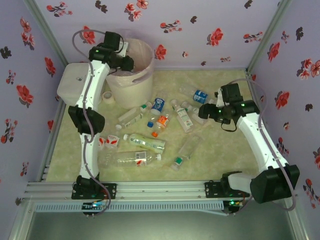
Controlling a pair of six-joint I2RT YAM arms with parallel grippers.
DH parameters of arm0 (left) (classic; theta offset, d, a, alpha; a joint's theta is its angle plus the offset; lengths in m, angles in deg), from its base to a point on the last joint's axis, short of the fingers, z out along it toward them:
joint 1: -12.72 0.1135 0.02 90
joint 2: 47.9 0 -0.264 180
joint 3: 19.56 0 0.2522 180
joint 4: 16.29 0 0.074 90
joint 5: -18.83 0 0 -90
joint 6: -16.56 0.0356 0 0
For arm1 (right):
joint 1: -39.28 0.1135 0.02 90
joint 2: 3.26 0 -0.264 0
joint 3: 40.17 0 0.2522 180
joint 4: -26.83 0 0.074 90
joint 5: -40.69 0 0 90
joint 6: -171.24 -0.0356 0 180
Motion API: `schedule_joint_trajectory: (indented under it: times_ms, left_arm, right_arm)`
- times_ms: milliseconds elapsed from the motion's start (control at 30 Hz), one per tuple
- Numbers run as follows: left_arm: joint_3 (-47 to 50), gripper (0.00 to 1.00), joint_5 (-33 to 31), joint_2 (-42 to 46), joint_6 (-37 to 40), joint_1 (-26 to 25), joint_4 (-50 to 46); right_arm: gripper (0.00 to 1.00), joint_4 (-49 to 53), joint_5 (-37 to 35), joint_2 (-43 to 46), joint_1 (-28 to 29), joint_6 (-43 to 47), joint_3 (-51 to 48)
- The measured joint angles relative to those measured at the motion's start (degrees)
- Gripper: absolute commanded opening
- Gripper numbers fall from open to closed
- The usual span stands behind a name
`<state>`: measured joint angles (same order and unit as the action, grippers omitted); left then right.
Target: Put the plastic bottles in the bin
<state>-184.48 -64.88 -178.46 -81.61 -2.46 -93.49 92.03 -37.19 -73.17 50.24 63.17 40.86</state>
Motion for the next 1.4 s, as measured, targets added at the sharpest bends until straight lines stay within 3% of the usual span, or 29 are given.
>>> schedule_joint_trajectory:
  times_ms: [200, 433, 500, 600, 667, 933, 1233, 1400]
  left_arm:
    - [-3.0, 0.00, 0.4, -1.0, -1.9, 1.2, 4.5]
    - [-3.0, 0.00, 0.4, -8.6, -0.2, 1.3, 3.5]
    - [-2.0, 0.17, 0.4, -10.0, 0.5, 1.3, 2.1]
    - [-0.6, 0.54, 0.4, -10.4, 1.5, 1.3, 0.5]
    - [-0.5, 0.70, 0.7, -10.3, 2.3, 1.2, 0.3]
    - [-0.5, 0.98, 1.3, -7.1, 3.6, 1.0, -0.2]
    - [0.0, 1.00, 1.3, 5.9, 5.3, 1.0, -2.8]
    - [7.6, 1.00, 1.5, 18.9, 5.6, 0.9, -4.1]
  right_arm:
    - [0.84, -0.8, -1.0, 2.5, -0.1, 0.0, 0.0]
    - [0.84, -1.7, -1.0, 2.5, -0.1, 0.0, 0.0]
    - [0.87, -1.8, -1.1, 2.3, -0.2, 0.0, 0.2]
    - [0.91, -1.8, -1.5, 1.0, -0.5, 0.9, 1.8]
    - [0.92, -1.9, -2.1, -0.5, -1.1, 2.2, 3.3]
    - [0.99, -2.0, -5.6, -7.5, -3.2, 9.2, 4.8]
    - [0.99, -7.9, -7.3, -16.2, -3.6, 23.0, 6.4]
    - [0.99, -14.1, -8.1, -22.0, -3.9, 29.9, 7.1]
